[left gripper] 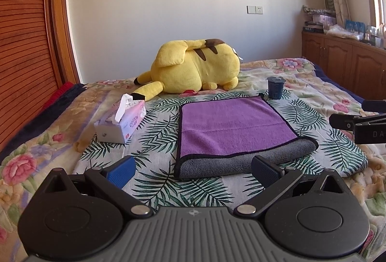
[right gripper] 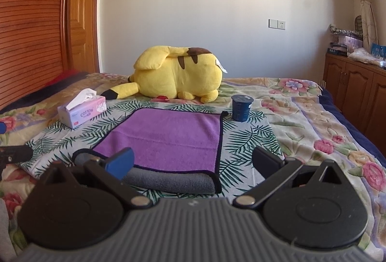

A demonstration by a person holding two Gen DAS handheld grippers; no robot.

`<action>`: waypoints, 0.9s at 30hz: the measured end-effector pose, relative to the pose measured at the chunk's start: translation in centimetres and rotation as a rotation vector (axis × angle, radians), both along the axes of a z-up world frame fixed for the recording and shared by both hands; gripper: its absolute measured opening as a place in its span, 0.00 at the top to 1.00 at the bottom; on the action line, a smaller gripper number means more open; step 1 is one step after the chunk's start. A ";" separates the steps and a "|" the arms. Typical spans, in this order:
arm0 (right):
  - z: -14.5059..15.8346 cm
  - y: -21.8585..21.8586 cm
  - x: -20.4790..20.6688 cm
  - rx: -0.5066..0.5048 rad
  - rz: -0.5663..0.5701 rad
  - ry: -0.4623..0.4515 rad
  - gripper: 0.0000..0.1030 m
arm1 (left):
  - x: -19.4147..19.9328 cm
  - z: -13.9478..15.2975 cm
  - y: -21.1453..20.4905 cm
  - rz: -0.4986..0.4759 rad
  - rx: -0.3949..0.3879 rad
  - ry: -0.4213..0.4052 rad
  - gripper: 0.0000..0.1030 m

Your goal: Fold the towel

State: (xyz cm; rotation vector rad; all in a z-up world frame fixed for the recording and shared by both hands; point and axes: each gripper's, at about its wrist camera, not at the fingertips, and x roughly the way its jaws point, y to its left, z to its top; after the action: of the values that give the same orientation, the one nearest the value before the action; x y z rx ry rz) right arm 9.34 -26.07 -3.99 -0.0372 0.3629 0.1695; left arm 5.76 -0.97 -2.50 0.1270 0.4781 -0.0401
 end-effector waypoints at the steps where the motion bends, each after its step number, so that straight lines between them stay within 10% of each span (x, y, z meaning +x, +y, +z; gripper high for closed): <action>1: -0.1 0.0 0.2 -0.004 0.001 0.002 0.00 | 0.2 -0.1 0.0 -0.001 0.002 0.005 0.16; 27: -2.7 -0.7 6.8 -0.006 0.047 0.146 0.01 | 7.0 -2.3 1.2 -0.030 -0.029 0.116 0.16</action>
State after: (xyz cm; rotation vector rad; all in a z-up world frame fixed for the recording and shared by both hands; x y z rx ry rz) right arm 16.17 -26.75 -6.65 -0.0396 0.5080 0.2185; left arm 12.76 0.24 -4.80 0.1039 0.5911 -0.0836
